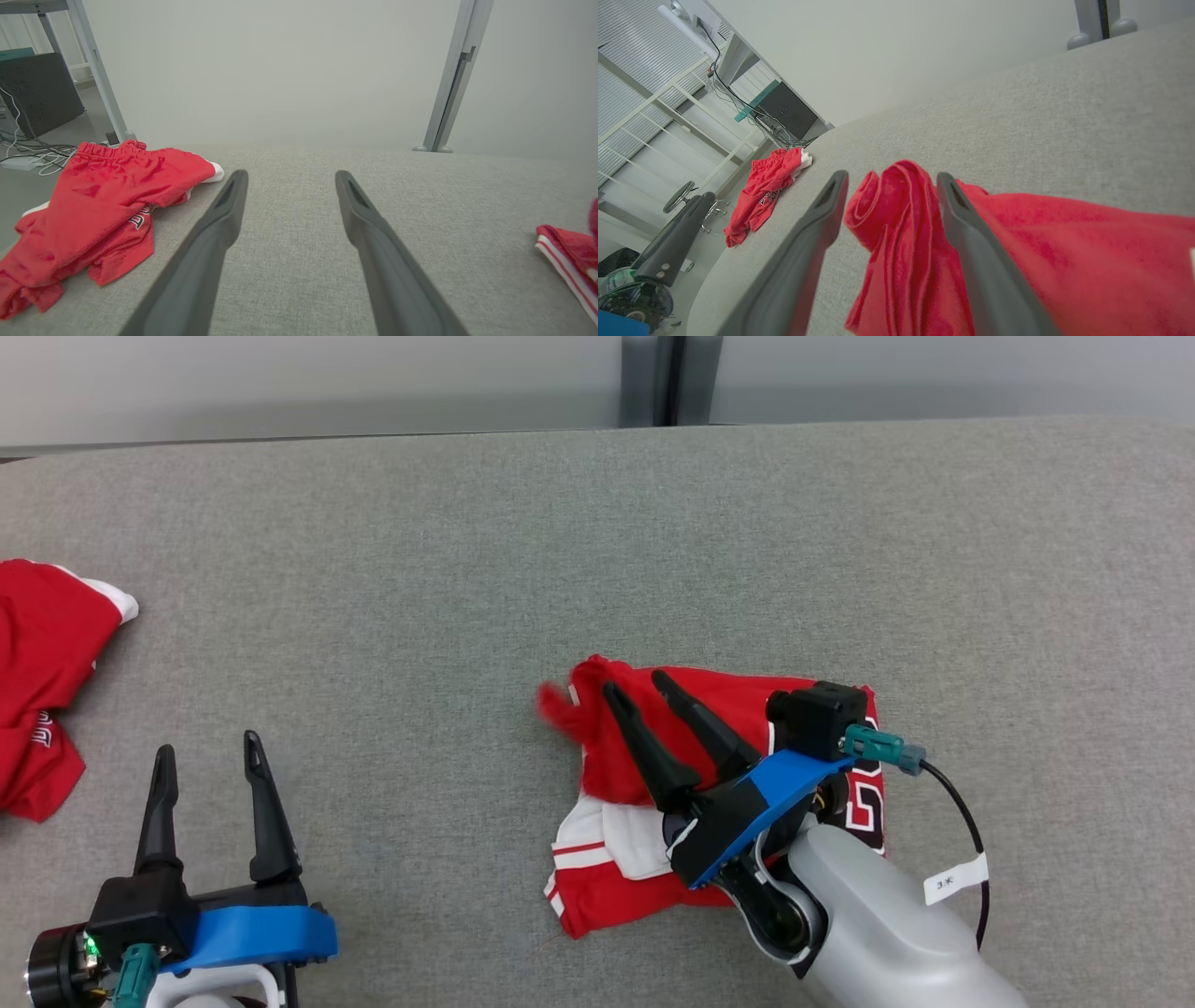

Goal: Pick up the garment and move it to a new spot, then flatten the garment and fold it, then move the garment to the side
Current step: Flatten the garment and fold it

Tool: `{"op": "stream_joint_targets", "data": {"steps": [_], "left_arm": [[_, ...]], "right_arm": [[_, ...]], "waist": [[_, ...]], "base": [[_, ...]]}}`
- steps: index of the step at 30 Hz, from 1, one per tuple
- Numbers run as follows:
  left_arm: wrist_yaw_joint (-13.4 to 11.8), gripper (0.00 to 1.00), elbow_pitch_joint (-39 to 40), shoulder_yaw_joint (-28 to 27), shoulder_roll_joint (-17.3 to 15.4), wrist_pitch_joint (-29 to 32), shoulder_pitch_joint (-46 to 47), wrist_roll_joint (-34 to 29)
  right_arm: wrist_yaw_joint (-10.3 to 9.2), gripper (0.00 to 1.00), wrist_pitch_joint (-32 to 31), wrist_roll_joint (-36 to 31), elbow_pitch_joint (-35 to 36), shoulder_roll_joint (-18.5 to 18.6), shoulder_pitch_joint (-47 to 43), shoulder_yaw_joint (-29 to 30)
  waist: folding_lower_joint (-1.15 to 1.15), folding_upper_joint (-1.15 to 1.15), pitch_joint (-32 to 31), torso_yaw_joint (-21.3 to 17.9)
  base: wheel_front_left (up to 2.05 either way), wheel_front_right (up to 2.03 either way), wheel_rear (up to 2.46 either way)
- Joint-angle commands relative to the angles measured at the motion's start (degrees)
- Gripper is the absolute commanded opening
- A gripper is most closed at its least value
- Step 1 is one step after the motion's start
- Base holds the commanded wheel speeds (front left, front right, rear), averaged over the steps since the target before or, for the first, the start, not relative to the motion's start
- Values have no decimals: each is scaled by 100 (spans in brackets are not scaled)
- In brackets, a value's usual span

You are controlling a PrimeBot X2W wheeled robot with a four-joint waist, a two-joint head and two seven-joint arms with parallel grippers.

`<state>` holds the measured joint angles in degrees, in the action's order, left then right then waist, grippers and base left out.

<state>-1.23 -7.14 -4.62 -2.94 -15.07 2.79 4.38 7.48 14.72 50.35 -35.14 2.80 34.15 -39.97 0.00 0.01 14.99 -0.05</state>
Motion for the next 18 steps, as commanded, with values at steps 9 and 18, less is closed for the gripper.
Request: {"op": "stream_joint_targets", "data": {"steps": [9,18], "left_arm": [[41,100,51,-180,10,-15,-84,-54],[98,100,33,-323,9,-14,-220,-110]], "right_arm": [[3,100,48,-1406,552,343,-416,1519],[3,100,50,-2691,1765,659,-1555,3145]], "waist": [[0,-1,-260,-349],[0,-1,-454,-517]], "base": [[0,0,0],[0,0,0]]}}
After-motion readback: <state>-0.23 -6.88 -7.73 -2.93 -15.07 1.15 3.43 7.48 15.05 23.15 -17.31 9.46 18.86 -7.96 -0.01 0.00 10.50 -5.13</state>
